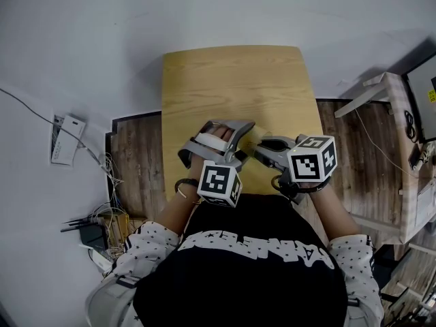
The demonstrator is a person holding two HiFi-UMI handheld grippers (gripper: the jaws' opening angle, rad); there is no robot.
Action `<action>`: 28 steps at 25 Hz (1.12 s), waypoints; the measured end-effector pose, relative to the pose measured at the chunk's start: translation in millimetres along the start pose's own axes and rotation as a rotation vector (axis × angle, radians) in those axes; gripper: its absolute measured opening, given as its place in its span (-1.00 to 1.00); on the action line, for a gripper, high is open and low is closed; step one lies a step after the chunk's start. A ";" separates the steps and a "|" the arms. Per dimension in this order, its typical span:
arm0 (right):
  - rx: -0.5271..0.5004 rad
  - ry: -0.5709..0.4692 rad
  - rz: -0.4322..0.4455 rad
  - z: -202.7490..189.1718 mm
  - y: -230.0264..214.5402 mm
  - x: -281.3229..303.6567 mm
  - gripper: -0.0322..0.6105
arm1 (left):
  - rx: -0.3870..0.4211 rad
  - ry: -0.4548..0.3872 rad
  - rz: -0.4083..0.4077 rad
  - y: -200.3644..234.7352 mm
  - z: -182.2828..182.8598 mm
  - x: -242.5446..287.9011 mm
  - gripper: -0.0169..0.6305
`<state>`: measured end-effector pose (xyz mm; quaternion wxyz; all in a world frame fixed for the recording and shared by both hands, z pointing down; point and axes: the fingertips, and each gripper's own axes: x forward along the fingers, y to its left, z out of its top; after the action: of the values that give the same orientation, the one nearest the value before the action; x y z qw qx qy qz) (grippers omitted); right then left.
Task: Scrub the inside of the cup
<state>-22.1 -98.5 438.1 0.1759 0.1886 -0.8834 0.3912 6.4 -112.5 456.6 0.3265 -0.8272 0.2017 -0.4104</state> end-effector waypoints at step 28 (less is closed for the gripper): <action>0.165 -0.130 0.096 13.0 3.1 -4.8 -0.73 | -0.040 -0.019 0.070 9.4 -7.4 -5.8 0.17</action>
<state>-21.5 -105.5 425.7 0.0834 0.1847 -0.8659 0.4574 -3.6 -118.3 450.2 0.3260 -0.8298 0.2354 -0.3869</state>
